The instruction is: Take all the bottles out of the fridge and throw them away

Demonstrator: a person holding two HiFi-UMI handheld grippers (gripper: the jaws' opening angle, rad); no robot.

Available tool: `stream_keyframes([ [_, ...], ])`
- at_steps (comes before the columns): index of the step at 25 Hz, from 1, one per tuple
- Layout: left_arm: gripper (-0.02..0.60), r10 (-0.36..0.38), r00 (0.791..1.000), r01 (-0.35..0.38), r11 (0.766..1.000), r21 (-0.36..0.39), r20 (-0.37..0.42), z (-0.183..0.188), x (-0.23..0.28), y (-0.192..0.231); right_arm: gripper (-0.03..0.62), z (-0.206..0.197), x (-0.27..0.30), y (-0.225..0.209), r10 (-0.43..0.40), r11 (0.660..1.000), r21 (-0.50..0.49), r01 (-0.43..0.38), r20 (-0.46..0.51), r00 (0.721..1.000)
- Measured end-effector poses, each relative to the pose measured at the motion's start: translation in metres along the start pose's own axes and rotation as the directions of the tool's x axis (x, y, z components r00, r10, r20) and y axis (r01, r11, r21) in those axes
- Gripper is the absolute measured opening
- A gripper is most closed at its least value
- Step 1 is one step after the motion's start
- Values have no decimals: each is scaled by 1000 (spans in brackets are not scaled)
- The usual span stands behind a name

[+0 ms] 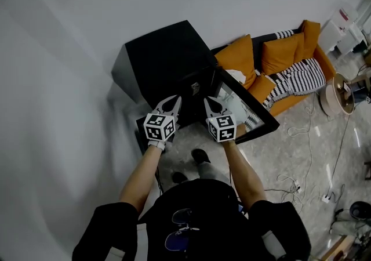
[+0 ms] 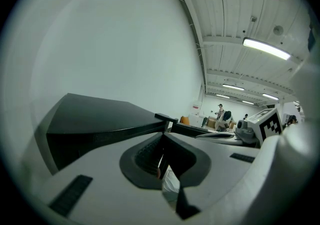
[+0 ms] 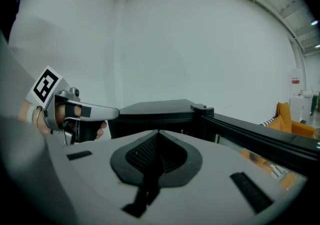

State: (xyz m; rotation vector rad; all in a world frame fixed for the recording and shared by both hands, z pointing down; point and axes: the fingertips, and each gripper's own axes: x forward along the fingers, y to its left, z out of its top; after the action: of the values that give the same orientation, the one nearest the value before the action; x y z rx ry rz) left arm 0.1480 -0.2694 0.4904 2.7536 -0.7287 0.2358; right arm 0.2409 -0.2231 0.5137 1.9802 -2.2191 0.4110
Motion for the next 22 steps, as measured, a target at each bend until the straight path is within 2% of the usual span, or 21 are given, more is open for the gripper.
stream_keyframes([
  [8,-2,5,1000,-5,1000,-3,-2,-2,-7,3,8,-5,6,0,-7,1000,0,7,-12,1000],
  [15,-2,4,1000,-4,1000,15,-18,-19,-17,5,8,-20,15,-1,-26,1000,5,26,9,1000],
  [22,-2,13,998,-10,999,51,-54,-50,-23,11,8,-42,31,-9,-56,998,25,55,36,998],
])
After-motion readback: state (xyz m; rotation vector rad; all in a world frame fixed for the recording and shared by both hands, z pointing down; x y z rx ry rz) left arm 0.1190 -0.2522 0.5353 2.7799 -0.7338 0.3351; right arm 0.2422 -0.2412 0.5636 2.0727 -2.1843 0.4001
